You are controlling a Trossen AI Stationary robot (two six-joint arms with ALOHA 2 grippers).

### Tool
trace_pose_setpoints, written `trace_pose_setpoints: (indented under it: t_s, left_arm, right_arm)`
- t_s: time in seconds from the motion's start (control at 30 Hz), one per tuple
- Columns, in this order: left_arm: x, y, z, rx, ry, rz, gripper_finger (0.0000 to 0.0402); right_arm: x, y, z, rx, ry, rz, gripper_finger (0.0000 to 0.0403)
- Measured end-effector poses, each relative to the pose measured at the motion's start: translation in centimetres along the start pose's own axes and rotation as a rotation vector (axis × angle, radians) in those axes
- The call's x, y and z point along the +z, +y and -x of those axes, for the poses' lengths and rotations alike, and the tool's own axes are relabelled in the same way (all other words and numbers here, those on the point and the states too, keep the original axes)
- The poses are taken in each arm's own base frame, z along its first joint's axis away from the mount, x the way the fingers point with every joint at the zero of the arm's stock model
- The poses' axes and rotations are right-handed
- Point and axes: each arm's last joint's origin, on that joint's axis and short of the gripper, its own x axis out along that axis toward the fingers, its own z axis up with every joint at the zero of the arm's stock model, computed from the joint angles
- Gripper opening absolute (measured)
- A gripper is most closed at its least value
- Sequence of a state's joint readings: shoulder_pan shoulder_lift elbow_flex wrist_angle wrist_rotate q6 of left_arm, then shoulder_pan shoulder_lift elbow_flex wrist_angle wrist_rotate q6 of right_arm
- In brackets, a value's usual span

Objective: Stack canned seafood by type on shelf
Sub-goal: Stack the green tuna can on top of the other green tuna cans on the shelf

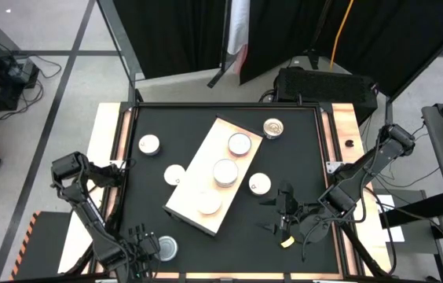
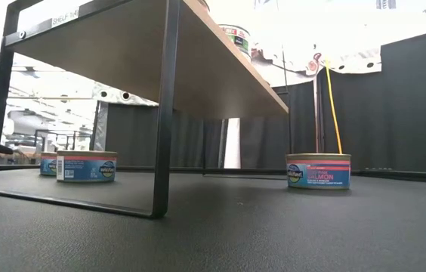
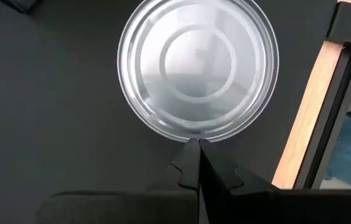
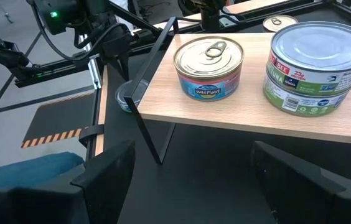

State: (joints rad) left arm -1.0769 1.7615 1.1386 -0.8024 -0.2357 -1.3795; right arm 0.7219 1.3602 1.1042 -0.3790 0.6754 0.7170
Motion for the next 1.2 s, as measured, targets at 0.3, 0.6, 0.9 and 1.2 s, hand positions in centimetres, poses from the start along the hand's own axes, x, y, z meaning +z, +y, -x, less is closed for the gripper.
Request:
trace_pose_setpoints:
  t_s: [0.3,0.6,0.9,1.2]
  left_arm:
    - [-0.17,-0.03,0.02,0.0,0.001,-0.003,0.0004]
    - [0.05,-0.27,0.69,-0.02,-0.003,0.0,0.0004]
    - [0.18,-0.32,-0.14,0.007,-0.005,-0.021,0.0004]
    - [0.12,-0.33,-0.09,0.007,0.02,-0.022,0.0004]
  right_arm:
    - [0.0,0.0,0.0,0.0,0.0,-0.001,0.0313]
    - [0.0,0.0,0.0,0.0,0.0,-0.003,0.0313]
    - [0.0,0.0,0.0,0.0,0.0,-0.004,0.0313]
    - [0.0,0.0,0.0,0.0,0.0,-0.003,0.0313]
